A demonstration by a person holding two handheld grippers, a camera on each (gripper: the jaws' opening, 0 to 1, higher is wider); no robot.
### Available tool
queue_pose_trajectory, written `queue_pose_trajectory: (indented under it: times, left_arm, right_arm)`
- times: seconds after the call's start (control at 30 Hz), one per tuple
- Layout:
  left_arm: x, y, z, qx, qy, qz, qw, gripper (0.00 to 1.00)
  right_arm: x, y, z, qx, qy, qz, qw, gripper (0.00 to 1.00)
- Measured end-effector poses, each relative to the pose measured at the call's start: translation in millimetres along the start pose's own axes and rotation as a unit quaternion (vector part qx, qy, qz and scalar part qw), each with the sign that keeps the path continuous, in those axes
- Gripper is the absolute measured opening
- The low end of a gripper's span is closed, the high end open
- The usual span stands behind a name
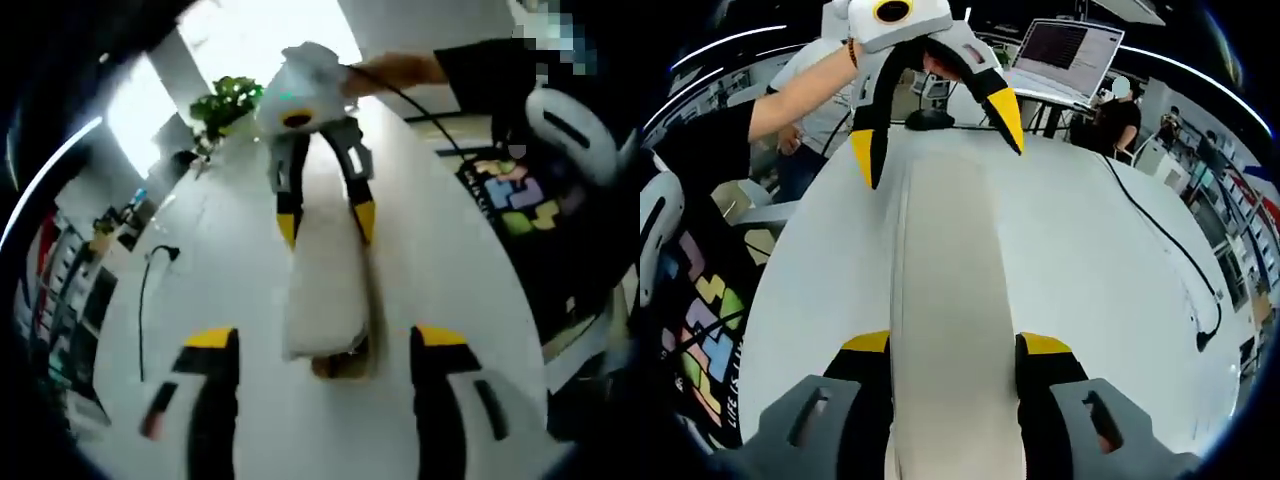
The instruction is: Arrange the utensils inside the cutlery case until each visible utensil rests in its matching compartment.
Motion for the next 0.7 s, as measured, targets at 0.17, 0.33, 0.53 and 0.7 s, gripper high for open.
queue_pose_trajectory:
  times: [0.17,0.33,0.53,0.7]
  left_arm:
    - [3.5,21,-3.9,-0.050,0.014,-0.017,0.9985,0.70]
    - [-0.3,28,-4.6,-0.054,0.004,-0.025,0.9982,0.67]
    - [1.1,31,-6.9,-0.062,-0.001,-0.039,0.9973,0.65]
    - [0.3,38,-3.4,-0.077,0.006,-0.034,0.9964,0.64]
  right_arm:
    - [-3,8,0.6,-0.016,-0.005,0.004,0.9999,0.48]
    - [-2,7,4.6,-0.006,0.002,0.000,1.0000,0.48]
    - [-1,3,3.7,0.019,0.025,-0.004,0.9995,0.48]
    - [-1,5,5.0,0.034,0.041,-0.014,0.9985,0.48]
Point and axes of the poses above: the point that each gripper's makers call its tool centre point, and the gripper's own axes: y roughly forward along the fingers, x roughly to its right, z roughly out of its top, the point moved 9 cm from there along -y, roughly backward along the fingers, and after that the axes turned 12 degrees about -y, right-handed, at the moved point
